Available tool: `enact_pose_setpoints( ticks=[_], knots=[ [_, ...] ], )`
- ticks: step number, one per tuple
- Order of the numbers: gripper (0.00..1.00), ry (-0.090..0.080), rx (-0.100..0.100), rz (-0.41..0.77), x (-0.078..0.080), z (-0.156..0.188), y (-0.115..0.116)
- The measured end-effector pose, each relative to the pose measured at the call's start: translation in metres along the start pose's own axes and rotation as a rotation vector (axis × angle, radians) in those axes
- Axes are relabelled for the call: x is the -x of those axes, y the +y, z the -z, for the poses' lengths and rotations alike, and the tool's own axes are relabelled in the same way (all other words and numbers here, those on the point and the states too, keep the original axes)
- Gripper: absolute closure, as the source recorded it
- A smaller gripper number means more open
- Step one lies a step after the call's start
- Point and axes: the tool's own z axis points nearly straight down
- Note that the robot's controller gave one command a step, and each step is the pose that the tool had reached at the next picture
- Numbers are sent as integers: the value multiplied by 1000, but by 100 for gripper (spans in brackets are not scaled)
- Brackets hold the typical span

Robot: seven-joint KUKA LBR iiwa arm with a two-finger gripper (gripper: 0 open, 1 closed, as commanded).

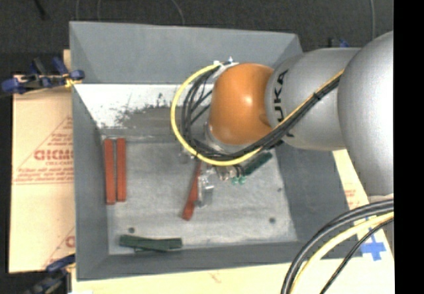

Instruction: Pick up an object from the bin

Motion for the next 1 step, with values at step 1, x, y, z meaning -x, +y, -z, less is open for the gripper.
enact_pose_setpoints(
  ticks=[1],
  knots=[
    [0, 13, 0, 98, -5, -37, -11]
  ],
)
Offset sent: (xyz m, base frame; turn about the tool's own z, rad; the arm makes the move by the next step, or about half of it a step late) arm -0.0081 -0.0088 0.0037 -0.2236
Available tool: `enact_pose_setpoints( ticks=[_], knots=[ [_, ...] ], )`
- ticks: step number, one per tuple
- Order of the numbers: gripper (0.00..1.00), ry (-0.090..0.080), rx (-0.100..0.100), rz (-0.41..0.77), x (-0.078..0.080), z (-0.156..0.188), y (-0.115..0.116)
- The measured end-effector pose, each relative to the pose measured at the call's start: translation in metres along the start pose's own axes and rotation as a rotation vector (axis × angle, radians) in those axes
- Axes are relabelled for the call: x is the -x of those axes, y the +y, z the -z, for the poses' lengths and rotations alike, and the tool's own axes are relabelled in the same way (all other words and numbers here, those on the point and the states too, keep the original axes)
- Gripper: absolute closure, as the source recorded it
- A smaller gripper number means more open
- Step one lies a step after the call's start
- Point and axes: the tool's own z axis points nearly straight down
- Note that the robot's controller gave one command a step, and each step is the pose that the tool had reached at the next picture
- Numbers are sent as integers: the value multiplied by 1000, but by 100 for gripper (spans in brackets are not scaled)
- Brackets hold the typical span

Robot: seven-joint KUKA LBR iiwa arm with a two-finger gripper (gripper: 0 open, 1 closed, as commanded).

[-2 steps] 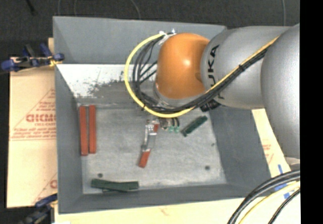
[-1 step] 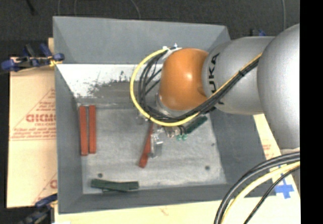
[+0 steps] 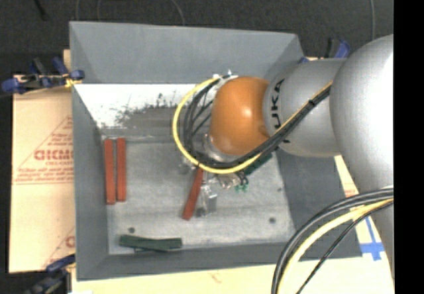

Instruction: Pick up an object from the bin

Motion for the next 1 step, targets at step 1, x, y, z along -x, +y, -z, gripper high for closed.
enact_pose_setpoints(
  ticks=[1],
  knots=[
    [0, -4, 0, 123, -3, 38, 3]
  ],
)
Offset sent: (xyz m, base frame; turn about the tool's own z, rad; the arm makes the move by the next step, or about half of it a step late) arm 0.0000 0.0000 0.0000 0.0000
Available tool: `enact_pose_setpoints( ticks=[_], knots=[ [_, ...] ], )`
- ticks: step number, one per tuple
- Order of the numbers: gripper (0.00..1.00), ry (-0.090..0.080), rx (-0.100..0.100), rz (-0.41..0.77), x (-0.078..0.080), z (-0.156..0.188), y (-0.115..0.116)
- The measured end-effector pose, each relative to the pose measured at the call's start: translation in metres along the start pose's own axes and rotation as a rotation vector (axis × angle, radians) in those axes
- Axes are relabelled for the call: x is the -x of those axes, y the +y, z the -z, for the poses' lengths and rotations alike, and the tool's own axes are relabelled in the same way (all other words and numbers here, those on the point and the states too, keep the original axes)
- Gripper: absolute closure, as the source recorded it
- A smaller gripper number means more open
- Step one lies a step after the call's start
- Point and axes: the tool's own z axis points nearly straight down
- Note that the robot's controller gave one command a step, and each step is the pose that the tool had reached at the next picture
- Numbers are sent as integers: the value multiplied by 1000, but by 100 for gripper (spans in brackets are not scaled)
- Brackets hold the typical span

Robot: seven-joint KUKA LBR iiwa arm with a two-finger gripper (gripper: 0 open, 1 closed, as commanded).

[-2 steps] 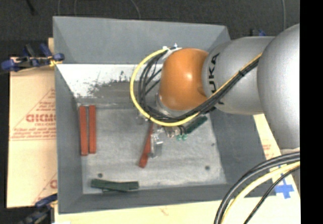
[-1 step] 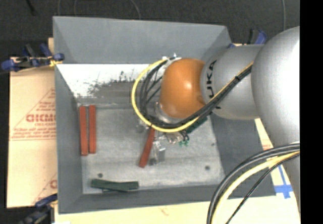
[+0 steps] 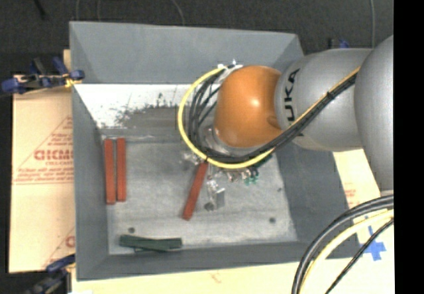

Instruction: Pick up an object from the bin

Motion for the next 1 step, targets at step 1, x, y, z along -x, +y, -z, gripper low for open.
enact_pose_setpoints(
  ticks=[1],
  knots=[
    [0, -2, 1, -107, 3, -28, -4]
  ],
)
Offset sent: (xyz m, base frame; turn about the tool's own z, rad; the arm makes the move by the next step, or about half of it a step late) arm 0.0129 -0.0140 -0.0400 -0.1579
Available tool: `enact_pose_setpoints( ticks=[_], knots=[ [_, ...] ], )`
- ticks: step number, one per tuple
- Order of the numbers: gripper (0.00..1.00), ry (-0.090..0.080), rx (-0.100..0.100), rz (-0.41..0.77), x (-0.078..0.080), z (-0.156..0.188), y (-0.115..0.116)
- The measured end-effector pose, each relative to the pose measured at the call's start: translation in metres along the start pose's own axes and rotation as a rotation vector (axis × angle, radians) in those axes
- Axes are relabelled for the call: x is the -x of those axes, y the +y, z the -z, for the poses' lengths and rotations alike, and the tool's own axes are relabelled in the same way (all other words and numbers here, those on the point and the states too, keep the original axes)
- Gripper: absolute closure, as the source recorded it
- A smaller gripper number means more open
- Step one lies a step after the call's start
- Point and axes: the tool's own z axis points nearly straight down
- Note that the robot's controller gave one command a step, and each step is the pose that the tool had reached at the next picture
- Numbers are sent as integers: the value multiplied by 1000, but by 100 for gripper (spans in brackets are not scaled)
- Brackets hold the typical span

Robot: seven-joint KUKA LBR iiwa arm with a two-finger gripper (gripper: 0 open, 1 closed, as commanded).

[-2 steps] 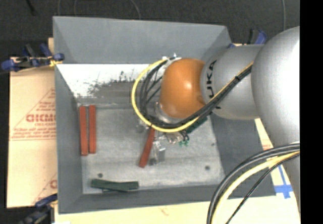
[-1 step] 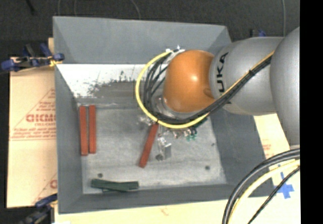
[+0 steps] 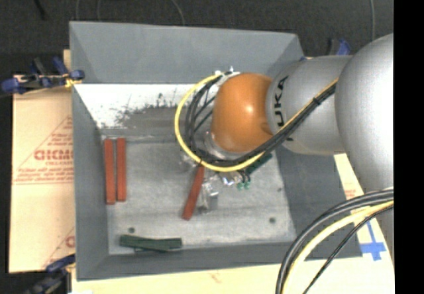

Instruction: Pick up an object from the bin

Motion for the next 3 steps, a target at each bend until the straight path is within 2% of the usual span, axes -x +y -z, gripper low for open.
enact_pose_setpoints(
  ticks=[1, 3],
  knots=[
    [100, -2, -1, 262, 6, -11, -15],
    [100, 3, 1, 261, 5, -7, -15]
  ],
)
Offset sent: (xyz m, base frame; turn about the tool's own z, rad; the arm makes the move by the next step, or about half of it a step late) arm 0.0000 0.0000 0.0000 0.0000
